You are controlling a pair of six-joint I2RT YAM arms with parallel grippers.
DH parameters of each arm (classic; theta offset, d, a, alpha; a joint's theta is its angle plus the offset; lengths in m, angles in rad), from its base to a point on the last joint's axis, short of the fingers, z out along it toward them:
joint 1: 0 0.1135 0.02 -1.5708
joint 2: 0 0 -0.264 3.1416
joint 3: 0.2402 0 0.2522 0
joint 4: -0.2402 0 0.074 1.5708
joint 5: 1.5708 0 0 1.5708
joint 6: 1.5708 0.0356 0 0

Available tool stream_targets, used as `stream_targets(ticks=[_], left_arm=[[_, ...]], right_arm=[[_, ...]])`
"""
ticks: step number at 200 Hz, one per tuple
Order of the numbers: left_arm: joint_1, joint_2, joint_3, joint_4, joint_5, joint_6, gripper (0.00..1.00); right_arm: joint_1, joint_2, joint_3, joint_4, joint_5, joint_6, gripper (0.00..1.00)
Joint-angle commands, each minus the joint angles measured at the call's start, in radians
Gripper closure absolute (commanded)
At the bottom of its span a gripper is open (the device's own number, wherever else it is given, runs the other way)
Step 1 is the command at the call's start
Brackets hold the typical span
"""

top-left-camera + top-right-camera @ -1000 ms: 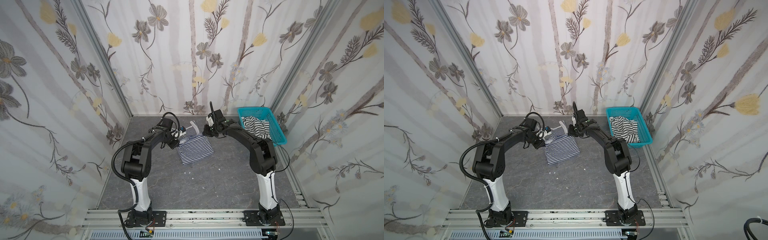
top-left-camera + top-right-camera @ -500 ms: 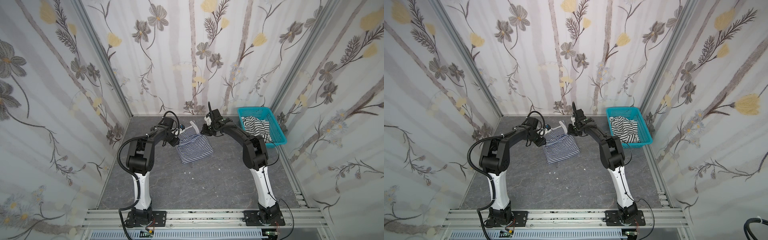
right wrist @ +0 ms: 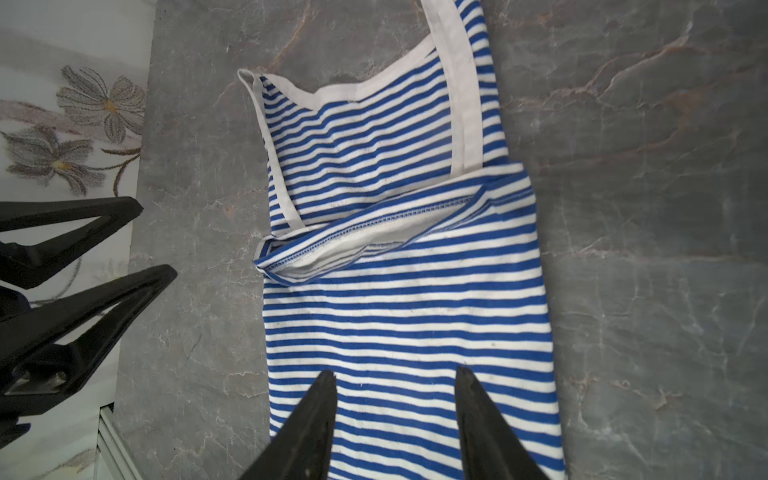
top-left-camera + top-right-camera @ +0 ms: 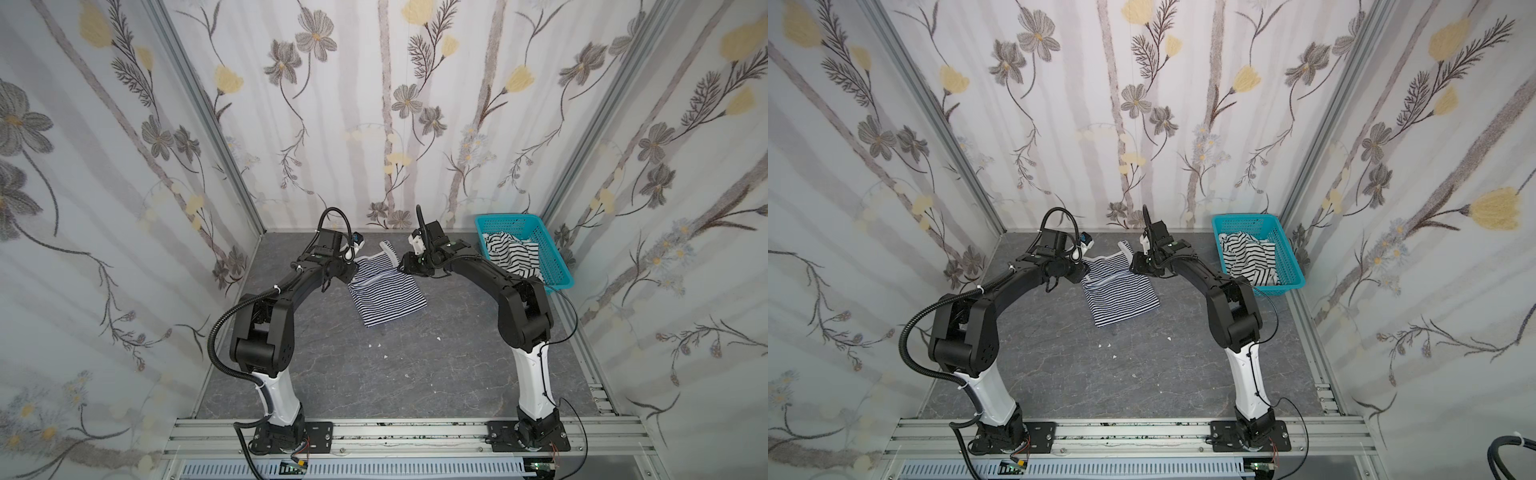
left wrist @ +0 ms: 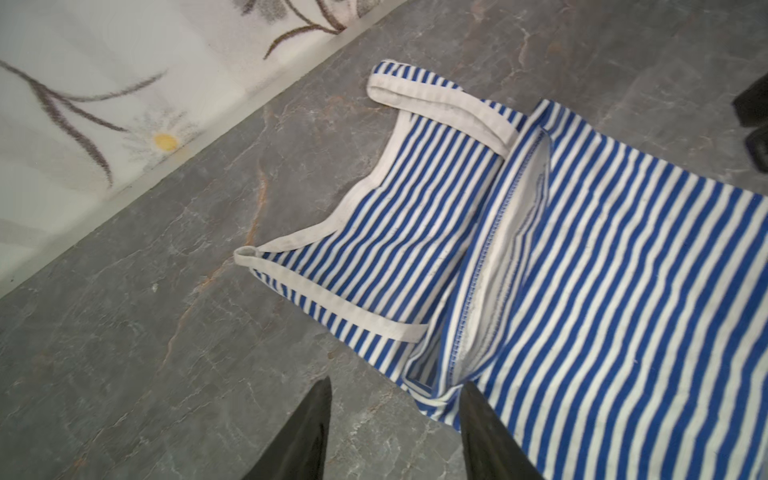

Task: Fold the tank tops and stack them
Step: 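Lower the folded hem onto the straps and open both grippers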

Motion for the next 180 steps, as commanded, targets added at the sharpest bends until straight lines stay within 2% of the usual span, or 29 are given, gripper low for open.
stream_targets(ticks=[1,25,66,103,142,157,180], left_arm=[[-0.038,-0.02,-0.069,0.007,0.035,0.044,0.59],[-0.066,0.001,-0.096,0.001,0.045,0.057,0.69],[-0.057,0.115,-0.041,0.0,-0.004,0.059,0.68],[-0.041,0.194,0.03,-0.002,-0.016,0.051,0.69],[-0.009,0.252,0.105,0.001,-0.015,0.013,0.65],[-0.008,0.279,0.123,0.0,-0.035,0.019,0.64],[-0.008,0.306,0.131,0.0,-0.069,0.024,0.64]], right_arm=[[-0.002,-0.059,-0.115,0.098,0.03,0.022,0.53],[-0.002,-0.121,-0.252,0.171,0.03,0.05,0.55],[0.003,-0.17,-0.367,0.249,0.014,0.087,0.54],[0.01,-0.193,-0.395,0.267,0.017,0.098,0.53],[0.012,-0.194,-0.406,0.28,0.012,0.103,0.51],[0.013,-0.191,-0.409,0.286,0.006,0.105,0.49],[0.017,-0.208,-0.422,0.298,0.02,0.108,0.36]])
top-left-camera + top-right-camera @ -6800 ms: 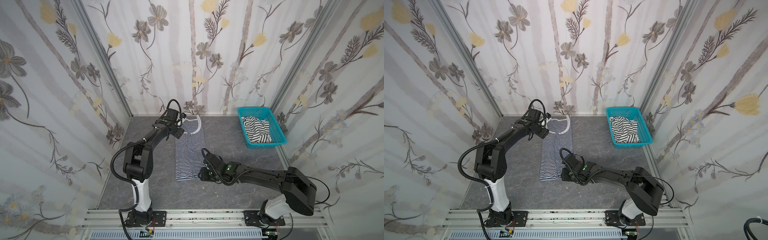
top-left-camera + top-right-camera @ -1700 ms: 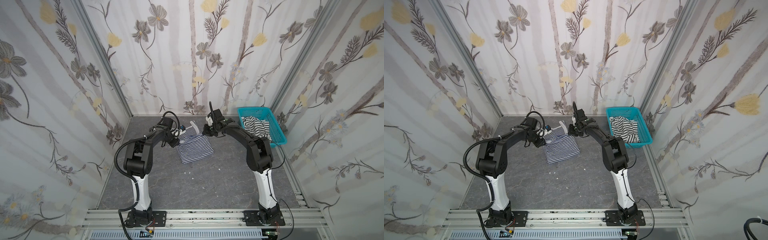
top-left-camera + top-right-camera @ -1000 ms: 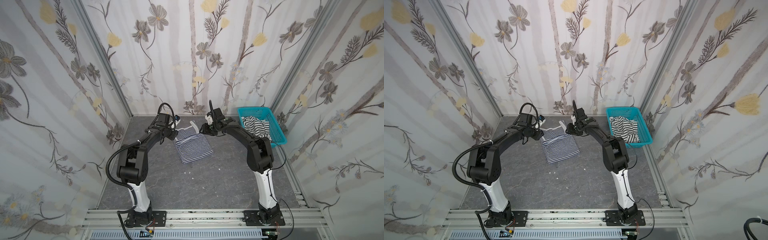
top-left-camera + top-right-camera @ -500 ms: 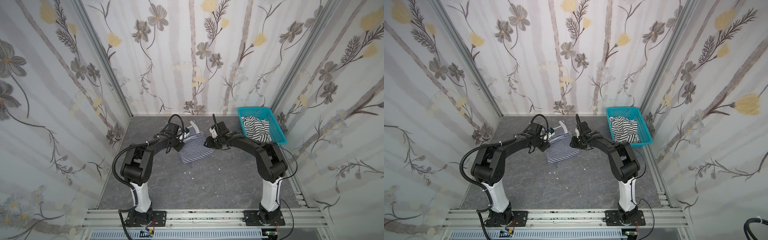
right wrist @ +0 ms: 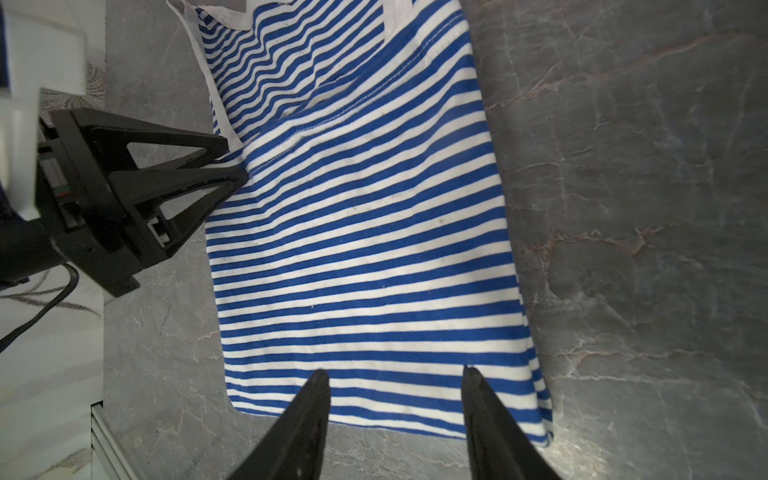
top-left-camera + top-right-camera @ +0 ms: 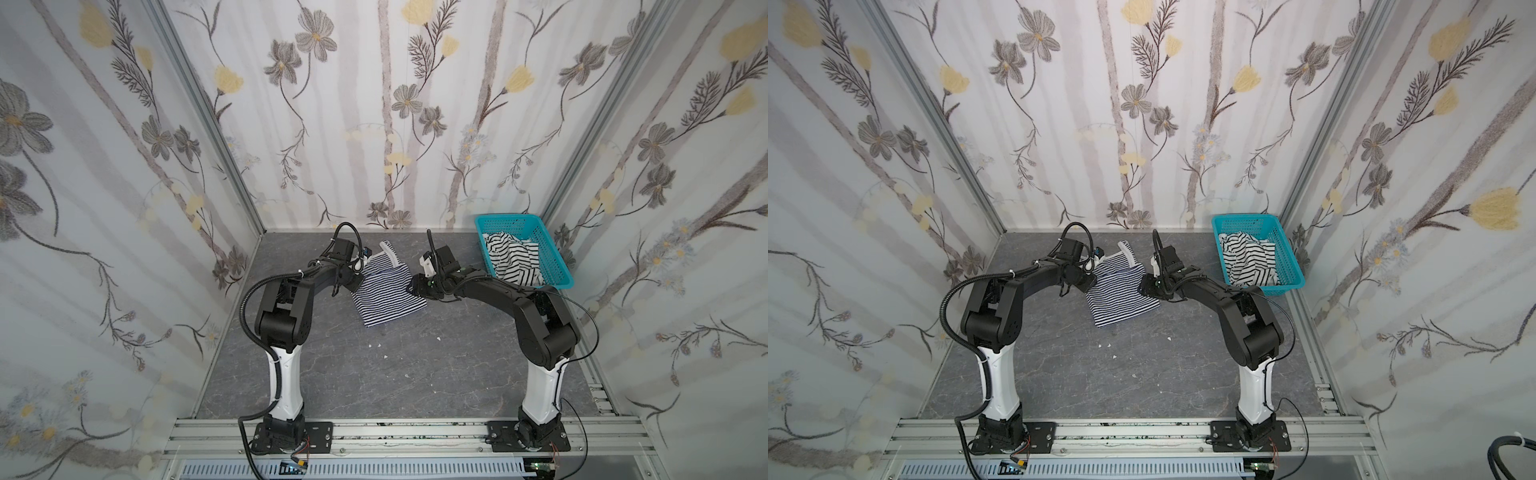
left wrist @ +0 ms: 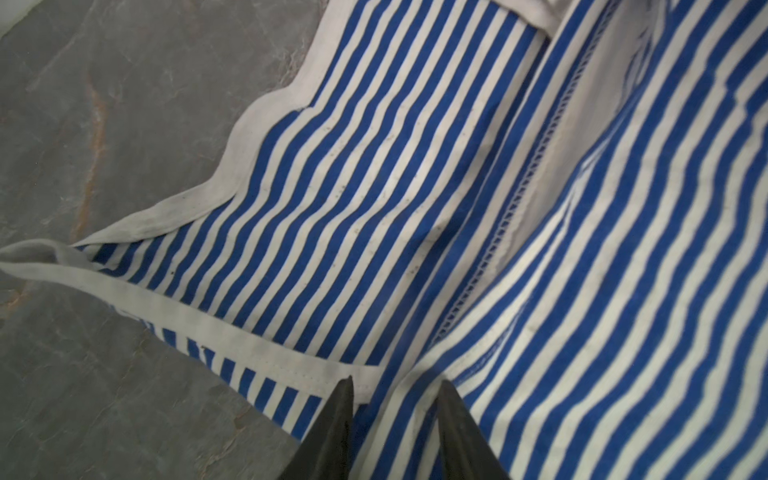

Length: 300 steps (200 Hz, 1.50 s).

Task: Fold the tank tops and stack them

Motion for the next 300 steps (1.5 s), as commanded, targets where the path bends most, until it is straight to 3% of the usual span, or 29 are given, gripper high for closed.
stream_targets(ticks=[1,30,66,132,189,226,264,300], left_arm=[[-0.001,0.022,0.012,0.002,-0.034,0.002,0.64],[0.001,0.036,0.012,0.004,-0.1,0.002,0.63],[0.011,0.028,0.022,0.015,-0.169,-0.038,0.57],[0.0,-0.154,-0.068,0.02,-0.055,-0.039,0.44],[-0.06,-0.337,-0.293,0.069,-0.027,-0.031,0.43],[-0.117,-0.464,-0.448,0.159,-0.076,-0.016,0.42],[-0.145,-0.499,-0.518,0.207,-0.119,-0.008,0.42],[-0.151,-0.519,-0.554,0.221,-0.132,0.001,0.42]], right_arm=[[0.005,-0.023,-0.012,0.057,-0.001,0.011,0.36],[-0.005,-0.059,-0.03,0.057,0.024,0.013,0.26],[-0.024,-0.08,-0.053,0.057,0.03,0.015,0.23],[-0.029,-0.065,-0.159,0.181,-0.059,0.086,0.22],[-0.028,-0.065,-0.235,0.243,-0.071,0.138,0.32],[-0.026,-0.07,-0.316,0.338,-0.109,0.193,0.38],[-0.027,-0.043,-0.361,0.46,-0.162,0.267,0.4],[-0.035,-0.046,-0.394,0.509,-0.133,0.319,0.44]])
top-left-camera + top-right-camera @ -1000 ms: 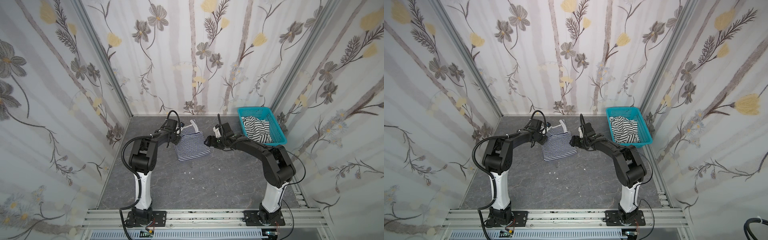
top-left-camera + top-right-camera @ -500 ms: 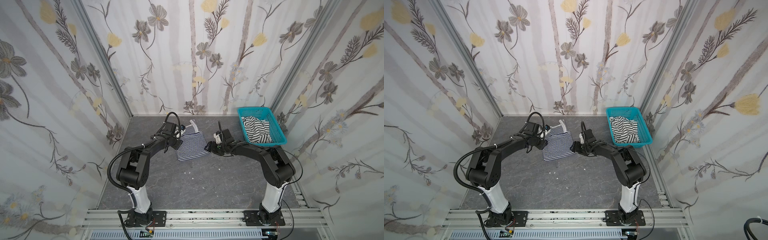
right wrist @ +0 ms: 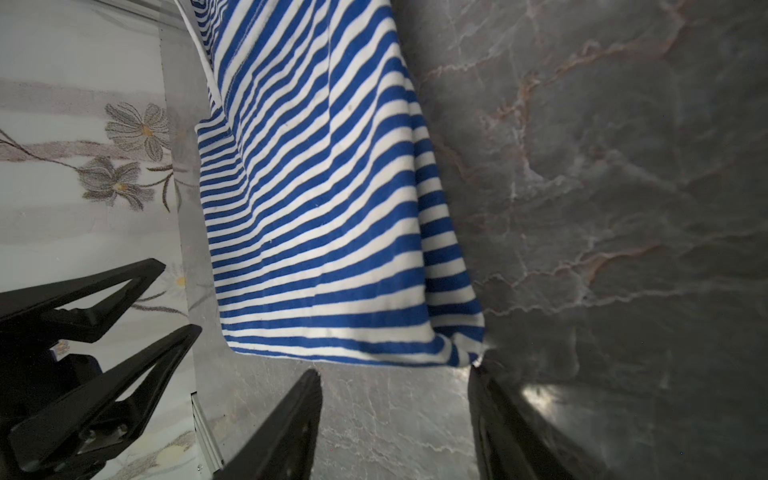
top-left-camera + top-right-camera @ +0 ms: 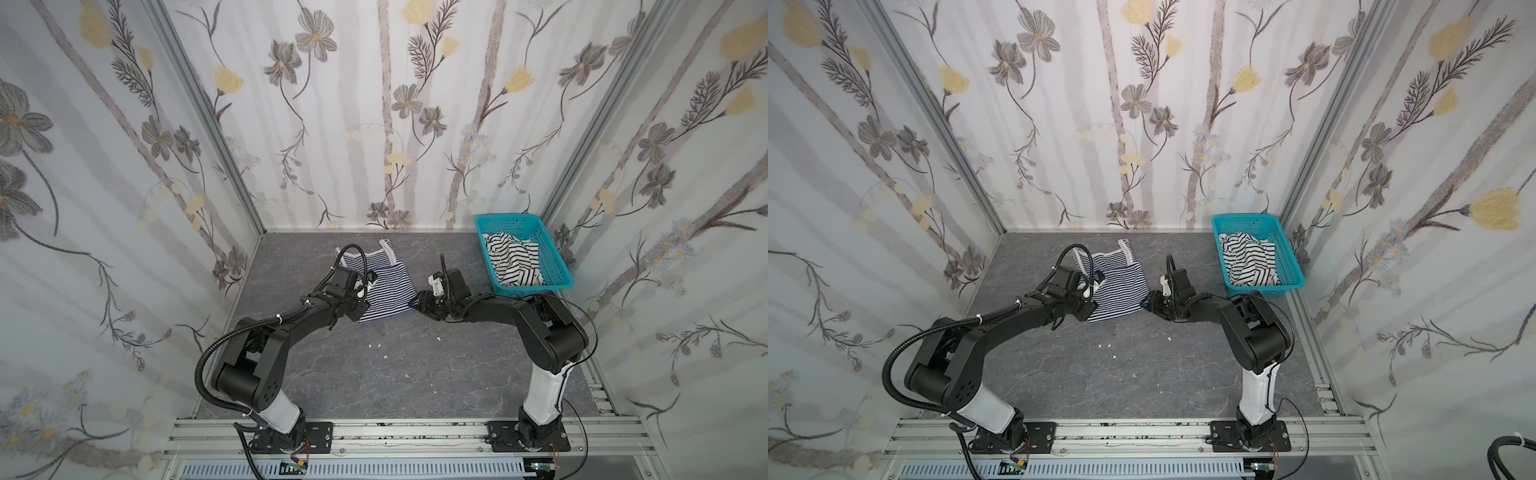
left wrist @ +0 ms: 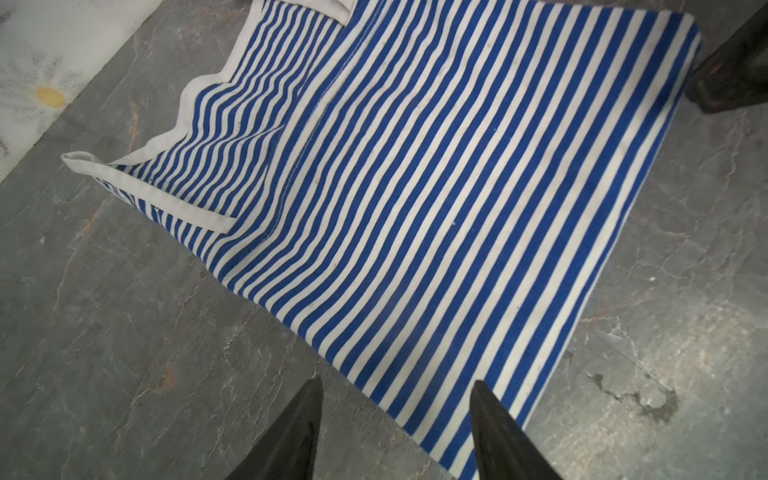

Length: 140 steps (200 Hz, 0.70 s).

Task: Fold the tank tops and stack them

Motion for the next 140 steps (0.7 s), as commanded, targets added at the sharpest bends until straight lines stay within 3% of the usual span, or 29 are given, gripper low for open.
stream_targets(ticks=[1,140], left_arm=[[-0.004,-0.019,-0.017,0.047,-0.017,0.021,0.42],[-0.033,-0.069,-0.108,0.078,-0.004,0.052,0.4]], right_arm=[[-0.005,0.0,-0.022,0.073,0.015,0.059,0.44],[-0.027,0.031,-0.01,0.119,-0.001,0.086,0.53]])
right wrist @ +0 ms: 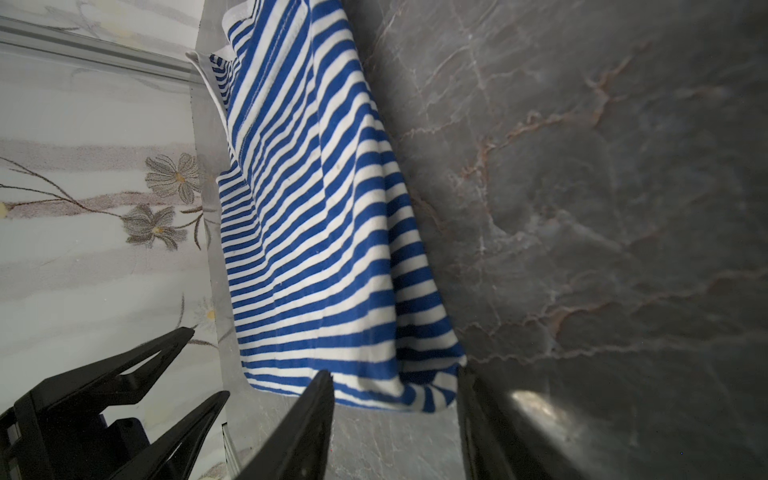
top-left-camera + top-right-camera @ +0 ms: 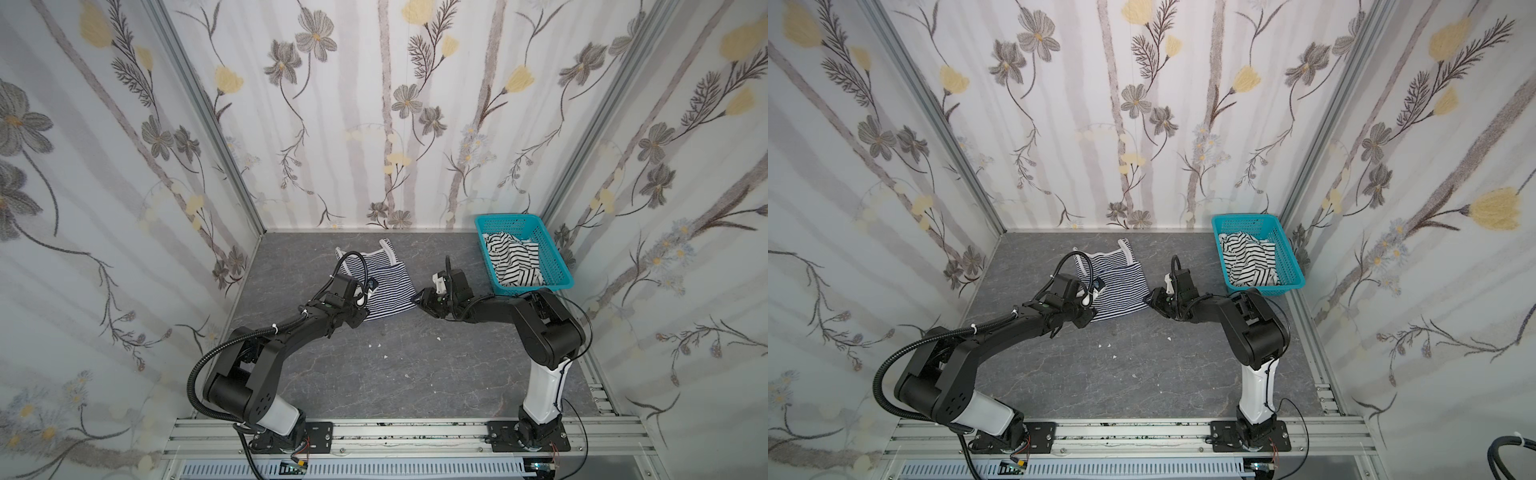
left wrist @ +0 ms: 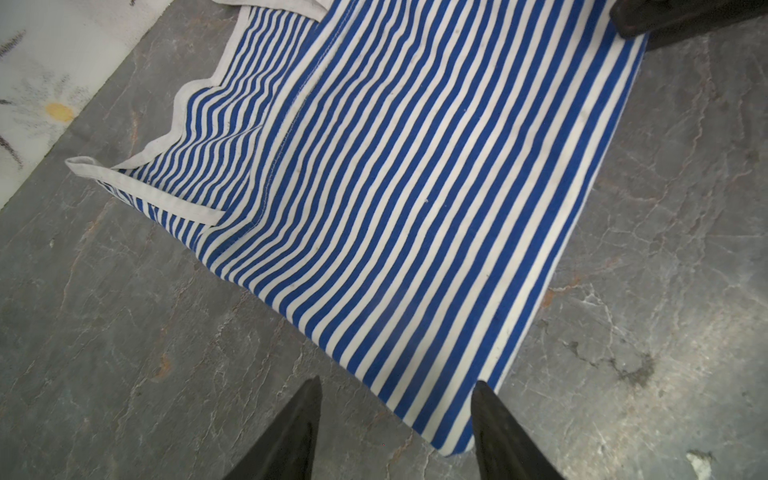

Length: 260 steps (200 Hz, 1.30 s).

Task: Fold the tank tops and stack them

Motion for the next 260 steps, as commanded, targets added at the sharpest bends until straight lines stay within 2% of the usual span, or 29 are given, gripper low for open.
stream_targets(ticks=[1,25,56,83,105,154,189,236,260], left_arm=[[-0.004,-0.002,-0.013,0.027,-0.002,0.027,0.4],[-0.01,-0.005,-0.029,0.029,0.004,0.045,0.4],[-0.025,-0.026,-0.056,0.028,0.037,0.089,0.38],[-0.03,-0.002,-0.063,0.028,0.012,0.127,0.38],[-0.031,0.014,-0.063,0.027,-0.011,0.148,0.38],[-0.03,0.033,-0.064,0.024,0.002,0.185,0.44],[-0.025,0.08,-0.042,0.021,-0.002,0.19,0.55],[-0.005,0.14,-0.01,0.014,0.0,0.195,0.57],[0.0,0.155,0.007,0.002,0.001,0.198,0.68]], right_arm=[[0.002,-0.001,0.007,0.002,0.003,-0.001,0.53],[0.0,-0.008,0.009,0.006,-0.002,-0.006,0.6],[0.002,0.007,0.035,0.008,-0.015,-0.012,0.75],[0.001,0.006,0.055,0.001,-0.016,-0.018,0.86],[0.001,-0.001,0.067,-0.026,-0.012,-0.029,0.91],[0.002,-0.025,0.085,-0.058,-0.007,-0.04,0.93],[0.003,-0.029,0.093,-0.066,-0.007,-0.044,0.93],[0.002,-0.028,0.101,-0.07,-0.012,-0.044,0.93],[0.002,-0.029,0.11,-0.08,-0.013,-0.046,0.94]])
